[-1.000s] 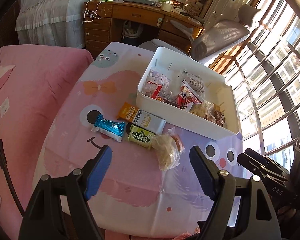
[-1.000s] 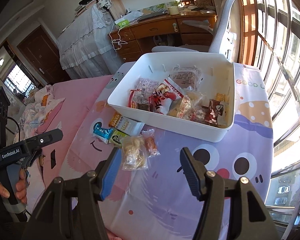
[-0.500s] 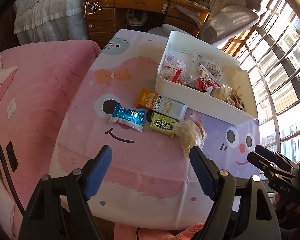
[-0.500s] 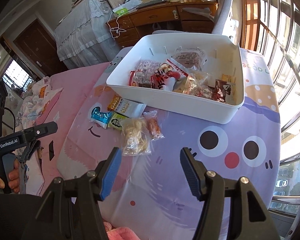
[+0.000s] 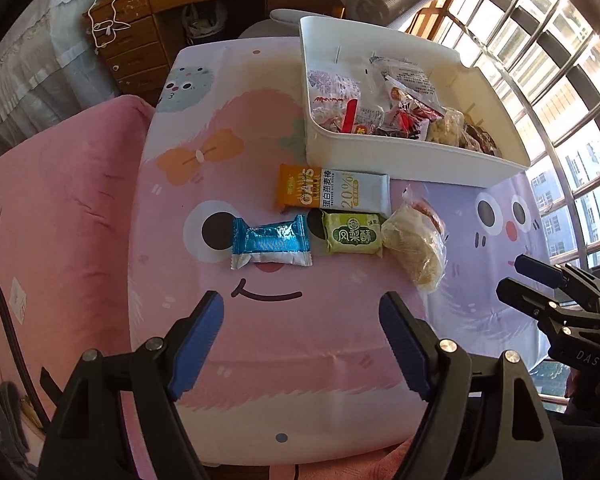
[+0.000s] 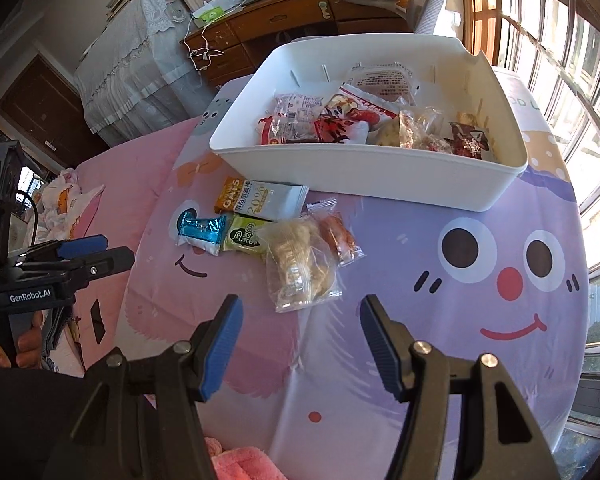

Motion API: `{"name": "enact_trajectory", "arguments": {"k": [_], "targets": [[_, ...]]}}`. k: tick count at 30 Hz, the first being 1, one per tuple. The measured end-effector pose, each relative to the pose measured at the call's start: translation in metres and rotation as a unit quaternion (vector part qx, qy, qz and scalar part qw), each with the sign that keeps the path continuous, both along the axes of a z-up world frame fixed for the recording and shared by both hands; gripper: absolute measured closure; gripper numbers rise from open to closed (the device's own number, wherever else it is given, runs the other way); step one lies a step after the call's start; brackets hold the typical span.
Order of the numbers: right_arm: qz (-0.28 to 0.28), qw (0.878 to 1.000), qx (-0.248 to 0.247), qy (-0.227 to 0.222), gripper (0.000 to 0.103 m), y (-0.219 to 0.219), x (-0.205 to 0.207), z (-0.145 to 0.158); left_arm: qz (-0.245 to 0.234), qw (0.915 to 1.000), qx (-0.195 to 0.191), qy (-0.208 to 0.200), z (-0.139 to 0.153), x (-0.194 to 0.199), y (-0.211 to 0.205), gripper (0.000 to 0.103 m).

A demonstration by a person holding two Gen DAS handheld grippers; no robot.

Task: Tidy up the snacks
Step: 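Withdraw both grippers from the basket toward the remaining snacks, then grasp the blue foil bar with the left gripper while the right grasps the clear bread bag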

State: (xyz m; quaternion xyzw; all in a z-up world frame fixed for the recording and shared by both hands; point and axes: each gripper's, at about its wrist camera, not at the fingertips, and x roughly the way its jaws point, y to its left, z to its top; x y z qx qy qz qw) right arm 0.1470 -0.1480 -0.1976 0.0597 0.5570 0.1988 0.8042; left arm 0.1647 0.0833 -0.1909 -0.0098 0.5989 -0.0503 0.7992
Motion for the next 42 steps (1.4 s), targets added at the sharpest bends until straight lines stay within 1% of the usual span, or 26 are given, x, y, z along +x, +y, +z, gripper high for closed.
{"name": "enact_trajectory", "arguments": {"k": [4, 8, 11, 15, 18, 23, 28, 31, 33, 35, 39, 41, 42], "targets": [[-0.025, 1.000, -0.008, 0.004, 0.038, 0.014, -0.006, -0.009, -0.064, 0.9977, 0.021, 0.003, -0.010, 0.011, 0.003, 0.024], [-0.059, 0.998, -0.024, 0.006, 0.035, 0.023, -0.012, -0.020, -0.122, 0.9919, 0.034, 0.005, -0.020, 0.021, 0.004, 0.024], [-0.090, 0.995, -0.032, 0.006, 0.032, 0.026, -0.014, -0.028, -0.162, 0.9858, 0.043, 0.009, -0.031, 0.029, 0.004, 0.024], [-0.131, 0.990, -0.049, -0.010, 0.032, 0.028, -0.016, -0.036, -0.212, 0.9759, 0.051, 0.012, -0.048, 0.038, 0.002, 0.024], [-0.154, 0.986, -0.059, -0.026, 0.032, 0.032, -0.018, -0.042, -0.244, 0.9682, 0.056, 0.007, -0.062, 0.044, 0.000, 0.024], [-0.162, 0.983, -0.071, -0.050, 0.032, 0.044, -0.017, -0.053, -0.303, 0.9506, 0.067, -0.002, -0.080, 0.048, -0.006, 0.024], [-0.152, 0.981, -0.097, -0.077, 0.032, 0.057, -0.011, -0.061, -0.346, 0.9345, 0.079, -0.032, -0.091, 0.047, -0.012, 0.024], [-0.141, 0.980, -0.109, -0.084, 0.032, 0.064, -0.007, -0.067, -0.364, 0.9275, 0.079, -0.037, -0.097, 0.047, -0.017, 0.024], [-0.137, 0.980, -0.115, -0.084, 0.032, 0.067, -0.005, -0.072, -0.371, 0.9238, 0.085, -0.037, -0.102, 0.046, -0.020, 0.025], [-0.135, 0.980, -0.117, -0.083, 0.032, 0.069, -0.003, -0.076, -0.374, 0.9224, 0.090, -0.039, -0.106, 0.046, -0.023, 0.029], [-0.136, 0.980, -0.124, -0.080, 0.032, 0.069, -0.003, -0.081, -0.369, 0.9250, 0.084, -0.039, -0.111, 0.051, -0.019, 0.033], [-0.138, 0.980, -0.123, -0.078, 0.032, 0.068, -0.001, -0.084, -0.365, 0.9270, 0.077, -0.035, -0.114, 0.055, -0.018, 0.040], [-0.139, 0.979, -0.124, -0.079, 0.032, 0.068, -0.001, -0.084, -0.364, 0.9281, 0.072, -0.033, -0.115, 0.058, -0.016, 0.040]]}}
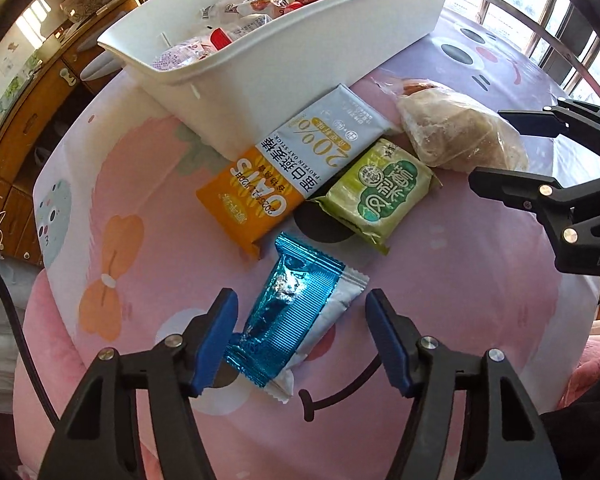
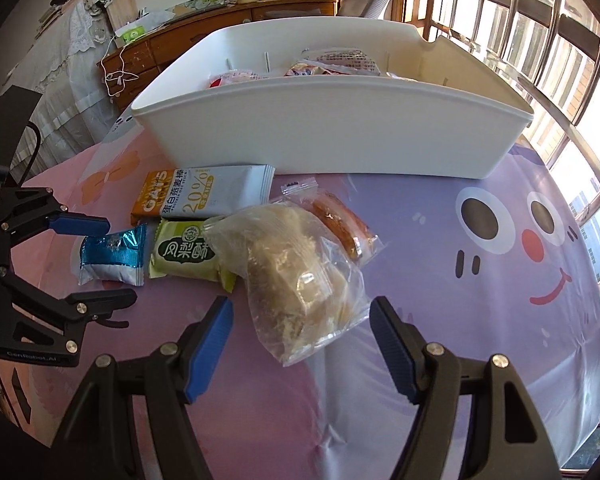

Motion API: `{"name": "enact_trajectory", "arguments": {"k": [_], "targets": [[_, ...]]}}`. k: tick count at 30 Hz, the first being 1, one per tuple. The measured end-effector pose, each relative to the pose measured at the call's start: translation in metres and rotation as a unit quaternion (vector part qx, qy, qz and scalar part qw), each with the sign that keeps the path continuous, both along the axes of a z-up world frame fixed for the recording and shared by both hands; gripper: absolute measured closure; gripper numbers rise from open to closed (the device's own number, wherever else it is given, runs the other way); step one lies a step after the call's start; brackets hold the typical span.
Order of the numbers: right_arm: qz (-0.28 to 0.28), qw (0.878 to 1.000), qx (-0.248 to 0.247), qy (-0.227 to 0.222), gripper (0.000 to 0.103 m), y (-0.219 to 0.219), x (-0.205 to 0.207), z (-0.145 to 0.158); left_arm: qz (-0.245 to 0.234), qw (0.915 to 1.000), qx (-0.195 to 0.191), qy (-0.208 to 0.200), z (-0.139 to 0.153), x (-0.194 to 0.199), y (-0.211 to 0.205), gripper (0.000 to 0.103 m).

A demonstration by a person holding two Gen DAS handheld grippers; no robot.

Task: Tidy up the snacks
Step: 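Grasp the blue foil bar with the left gripper while the right grasps the clear bread bag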

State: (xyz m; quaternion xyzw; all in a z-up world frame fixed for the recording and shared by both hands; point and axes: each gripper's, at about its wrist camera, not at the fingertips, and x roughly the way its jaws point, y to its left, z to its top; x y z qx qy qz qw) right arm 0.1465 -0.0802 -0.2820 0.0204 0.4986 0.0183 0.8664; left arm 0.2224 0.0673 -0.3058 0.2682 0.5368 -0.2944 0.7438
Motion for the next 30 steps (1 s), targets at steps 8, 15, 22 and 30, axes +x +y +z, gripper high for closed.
{"name": "enact_trajectory", "arguments": {"k": [8, 15, 22, 30], "targets": [[0.004, 1.000, -0.013, -0.002, 0.038, 0.000, 0.008, -0.002, -0.004, 0.9990, -0.036, 0.024, 0.001, 0.009, 0.002, 0.062], [0.005, 1.000, -0.025, 0.011, 0.053, 0.004, 0.011, 0.001, -0.003, 0.9986, -0.046, 0.024, 0.001, 0.005, 0.006, 0.072], [0.037, 0.998, -0.035, 0.049, 0.067, 0.014, 0.014, 0.008, 0.013, 0.9986, -0.047, 0.024, 0.004, 0.001, 0.011, 0.074], [0.070, 0.995, -0.036, 0.059, 0.069, 0.026, 0.012, 0.022, 0.049, 0.9976, -0.043, 0.023, 0.010, -0.009, 0.016, 0.075]]}}
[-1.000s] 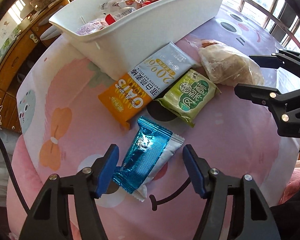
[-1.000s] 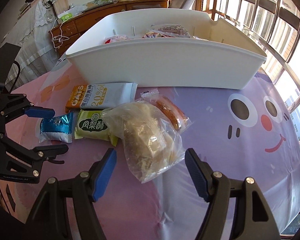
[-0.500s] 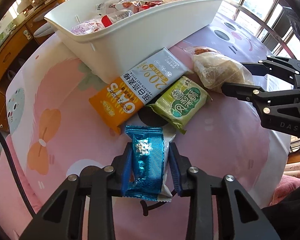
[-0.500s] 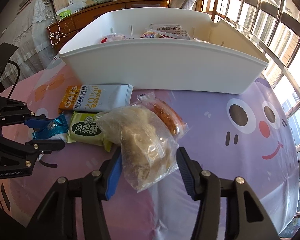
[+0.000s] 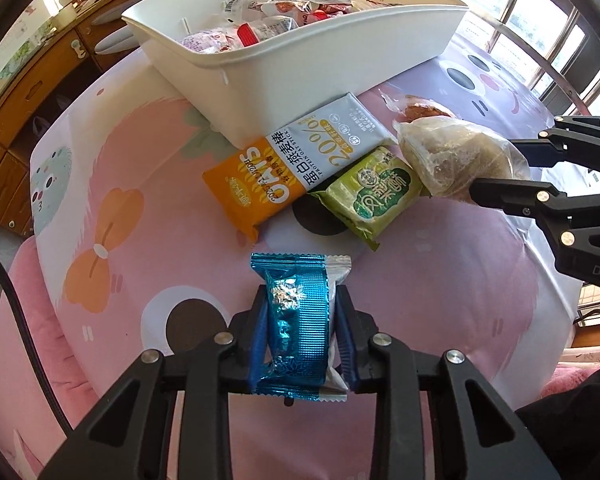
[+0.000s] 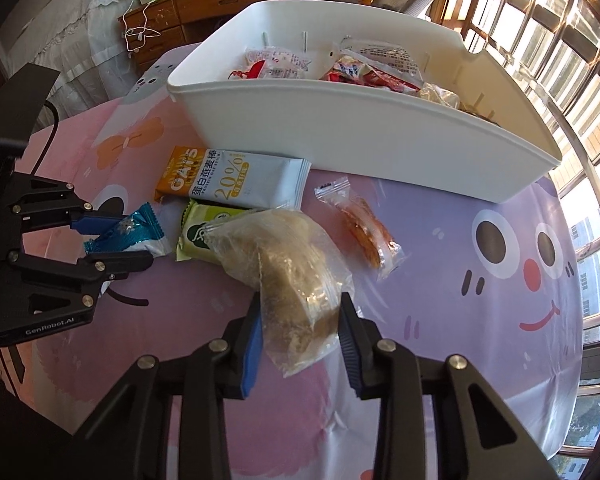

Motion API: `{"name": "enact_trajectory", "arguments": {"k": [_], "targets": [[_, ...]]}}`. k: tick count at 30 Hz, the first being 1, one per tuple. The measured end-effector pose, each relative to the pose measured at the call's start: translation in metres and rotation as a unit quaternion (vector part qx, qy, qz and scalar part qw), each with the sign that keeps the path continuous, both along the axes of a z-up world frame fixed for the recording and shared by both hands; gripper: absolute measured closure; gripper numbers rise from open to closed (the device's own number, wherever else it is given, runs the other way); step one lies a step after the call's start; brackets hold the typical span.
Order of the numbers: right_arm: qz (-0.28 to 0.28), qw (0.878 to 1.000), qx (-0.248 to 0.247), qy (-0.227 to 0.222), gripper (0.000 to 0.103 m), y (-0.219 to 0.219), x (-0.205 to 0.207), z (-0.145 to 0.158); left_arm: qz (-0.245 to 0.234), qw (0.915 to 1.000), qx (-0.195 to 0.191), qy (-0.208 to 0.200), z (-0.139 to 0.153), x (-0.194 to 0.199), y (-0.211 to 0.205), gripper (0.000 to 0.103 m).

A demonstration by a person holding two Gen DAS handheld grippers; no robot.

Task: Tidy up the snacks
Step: 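Grasp the blue foil bar with the left gripper while the right grasps the clear bread bag, then carry both bags over the basket and open both grippers to drop them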

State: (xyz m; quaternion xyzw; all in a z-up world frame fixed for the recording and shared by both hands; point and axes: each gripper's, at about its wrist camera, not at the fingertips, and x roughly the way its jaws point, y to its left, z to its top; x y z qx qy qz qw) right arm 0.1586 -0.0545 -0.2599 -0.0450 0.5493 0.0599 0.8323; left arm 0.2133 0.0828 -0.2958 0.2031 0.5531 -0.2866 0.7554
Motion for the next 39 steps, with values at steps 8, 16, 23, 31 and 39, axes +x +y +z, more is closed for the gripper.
{"name": "enact_trajectory", "arguments": {"k": [8, 16, 23, 31, 39], "targets": [[0.024, 0.999, 0.031, -0.002, 0.069, 0.011, -0.009, 0.024, 0.067, 0.9972, -0.031, 0.013, 0.025, -0.009, 0.015, 0.075], [0.018, 0.998, 0.055, -0.003, 0.069, 0.003, -0.012, 0.060, 0.096, 0.9931, -0.067, 0.015, 0.067, -0.021, 0.010, 0.075], [0.020, 0.998, 0.058, -0.029, 0.069, -0.019, -0.004, 0.093, 0.092, 0.9895, -0.111, -0.001, 0.116, -0.022, -0.008, 0.075], [0.033, 0.996, 0.053, -0.063, 0.069, -0.050, 0.014, 0.131, 0.107, 0.9842, -0.140, -0.018, 0.158, -0.005, -0.039, 0.075], [0.055, 0.993, 0.049, -0.094, 0.069, -0.084, 0.038, 0.158, 0.152, 0.9792, -0.131, -0.028, 0.171, 0.029, -0.063, 0.074]]}}
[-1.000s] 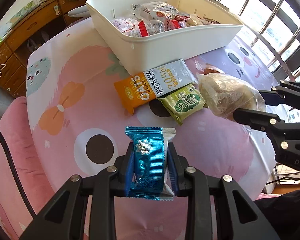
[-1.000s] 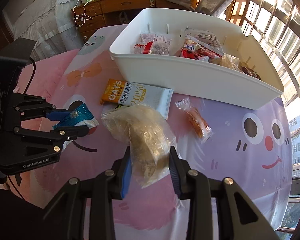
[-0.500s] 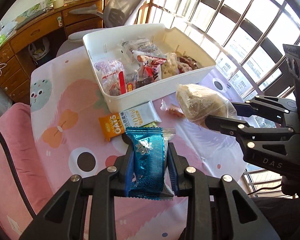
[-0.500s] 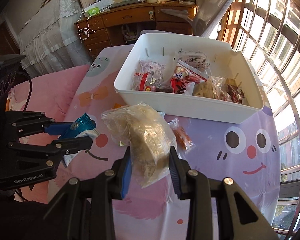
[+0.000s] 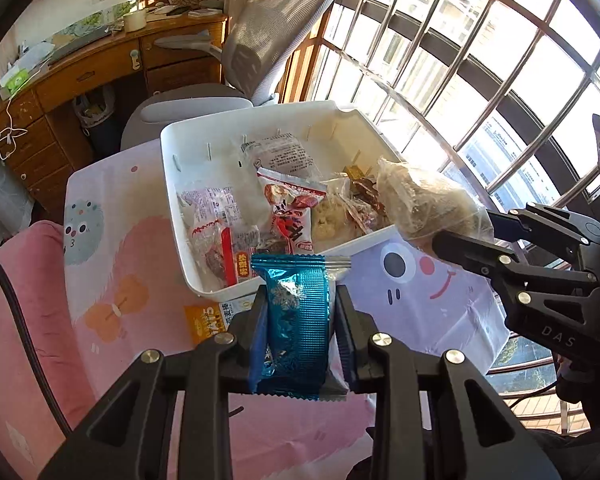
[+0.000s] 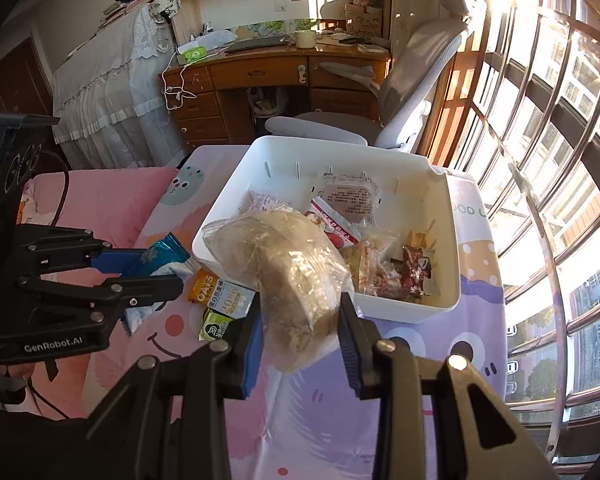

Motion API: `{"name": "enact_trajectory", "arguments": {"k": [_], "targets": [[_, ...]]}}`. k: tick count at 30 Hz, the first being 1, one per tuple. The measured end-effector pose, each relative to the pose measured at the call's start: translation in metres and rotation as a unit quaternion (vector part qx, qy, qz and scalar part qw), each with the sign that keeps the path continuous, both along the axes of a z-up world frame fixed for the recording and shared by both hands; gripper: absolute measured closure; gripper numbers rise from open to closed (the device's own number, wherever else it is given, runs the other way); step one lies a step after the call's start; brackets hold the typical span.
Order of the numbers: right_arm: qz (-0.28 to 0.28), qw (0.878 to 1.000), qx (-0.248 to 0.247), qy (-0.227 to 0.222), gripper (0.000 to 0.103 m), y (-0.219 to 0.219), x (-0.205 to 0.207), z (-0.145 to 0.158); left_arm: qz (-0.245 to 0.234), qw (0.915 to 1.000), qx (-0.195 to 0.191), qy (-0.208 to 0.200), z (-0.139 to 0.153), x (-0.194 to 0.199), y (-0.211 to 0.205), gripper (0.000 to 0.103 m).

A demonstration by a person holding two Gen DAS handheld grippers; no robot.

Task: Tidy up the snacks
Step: 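Carry both bags over the basket and open both grippers to drop them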

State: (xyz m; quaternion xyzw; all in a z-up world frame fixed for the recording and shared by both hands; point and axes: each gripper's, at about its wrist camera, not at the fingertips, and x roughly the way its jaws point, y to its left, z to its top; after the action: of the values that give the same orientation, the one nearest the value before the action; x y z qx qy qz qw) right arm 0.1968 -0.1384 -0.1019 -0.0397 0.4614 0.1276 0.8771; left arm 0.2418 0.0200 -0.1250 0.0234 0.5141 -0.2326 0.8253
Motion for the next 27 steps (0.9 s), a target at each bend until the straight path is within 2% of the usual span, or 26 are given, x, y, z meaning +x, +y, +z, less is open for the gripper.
{"name": "enact_trajectory", "arguments": {"k": [11, 22, 24, 26, 27], "targets": [[0.010, 1.000, 0.013, -0.017, 0.069, -0.061, 0.049, 0.005, 0.077, 0.9967, 0.008, -0.025, 0.012, 0.052, -0.030, 0.075], [0.004, 0.998, 0.066, 0.013, 0.069, -0.104, 0.093, -0.024, 0.138, 0.9902, -0.008, -0.019, -0.003, 0.092, -0.046, 0.074], [-0.006, 0.996, 0.082, 0.022, 0.068, -0.111, 0.098, -0.029, 0.149, 0.9887, -0.009, -0.017, -0.007, 0.096, -0.047, 0.069], [-0.011, 0.996, 0.088, 0.027, 0.066, -0.115, 0.101, -0.034, 0.155, 0.9877, -0.018, -0.008, -0.009, 0.097, -0.047, 0.045], [-0.011, 0.996, 0.086, 0.032, 0.064, -0.117, 0.103, -0.037, 0.159, 0.9870, -0.018, -0.007, -0.010, 0.097, -0.046, 0.040]]}}
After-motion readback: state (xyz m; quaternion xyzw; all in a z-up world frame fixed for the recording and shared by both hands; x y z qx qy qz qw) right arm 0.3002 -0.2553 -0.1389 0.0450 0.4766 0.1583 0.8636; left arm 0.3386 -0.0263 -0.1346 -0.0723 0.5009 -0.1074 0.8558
